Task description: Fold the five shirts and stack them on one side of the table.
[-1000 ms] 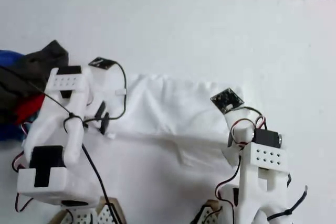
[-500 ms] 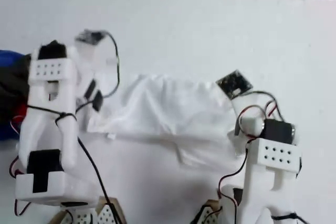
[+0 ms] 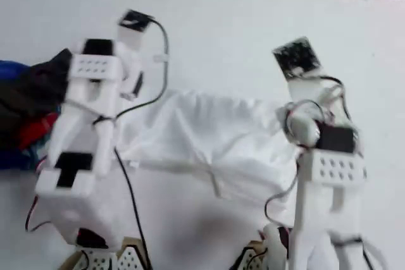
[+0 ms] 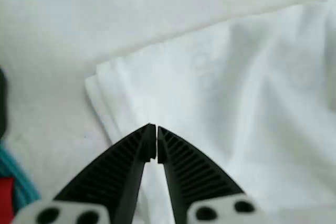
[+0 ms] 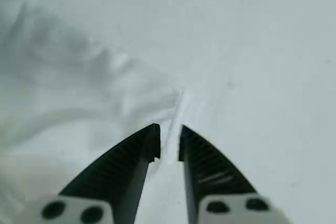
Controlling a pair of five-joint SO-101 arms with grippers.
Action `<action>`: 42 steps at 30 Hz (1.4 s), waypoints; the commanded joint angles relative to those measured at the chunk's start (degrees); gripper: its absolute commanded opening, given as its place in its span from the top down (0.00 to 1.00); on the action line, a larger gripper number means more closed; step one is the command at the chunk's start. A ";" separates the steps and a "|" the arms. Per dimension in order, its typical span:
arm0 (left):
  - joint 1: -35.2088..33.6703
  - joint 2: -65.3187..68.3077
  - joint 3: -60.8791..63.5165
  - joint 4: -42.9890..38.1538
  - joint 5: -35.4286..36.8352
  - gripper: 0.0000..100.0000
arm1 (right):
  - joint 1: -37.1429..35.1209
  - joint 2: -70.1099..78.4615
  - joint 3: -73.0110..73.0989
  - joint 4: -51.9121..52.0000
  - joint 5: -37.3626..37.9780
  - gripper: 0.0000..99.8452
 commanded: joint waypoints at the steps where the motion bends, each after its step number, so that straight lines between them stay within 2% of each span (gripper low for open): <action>1: 0.44 9.58 -9.89 -0.70 2.81 0.97 | -3.03 13.58 -4.13 -5.58 -0.97 0.98; 7: 0.26 25.58 -30.55 7.03 3.08 0.97 | -1.89 37.05 -13.63 -5.76 -1.05 0.98; 13: -4.40 38.77 -48.75 13.71 3.16 0.97 | 2.68 55.60 -25.49 -1.19 -0.79 0.98; 18: -8.18 47.12 -61.67 19.25 3.16 0.97 | 5.14 66.24 -38.86 4.79 -0.62 0.98; 23: -8.62 52.31 -72.40 22.77 2.90 0.97 | 3.47 74.42 -55.30 9.36 -0.53 0.98; 34: -8.79 53.54 -75.56 24.26 3.08 0.97 | -3.91 95.34 -96.35 22.55 -0.79 0.98; 42: -9.14 46.42 -75.03 24.44 2.90 0.97 | -3.38 97.63 -123.34 38.20 -1.05 0.98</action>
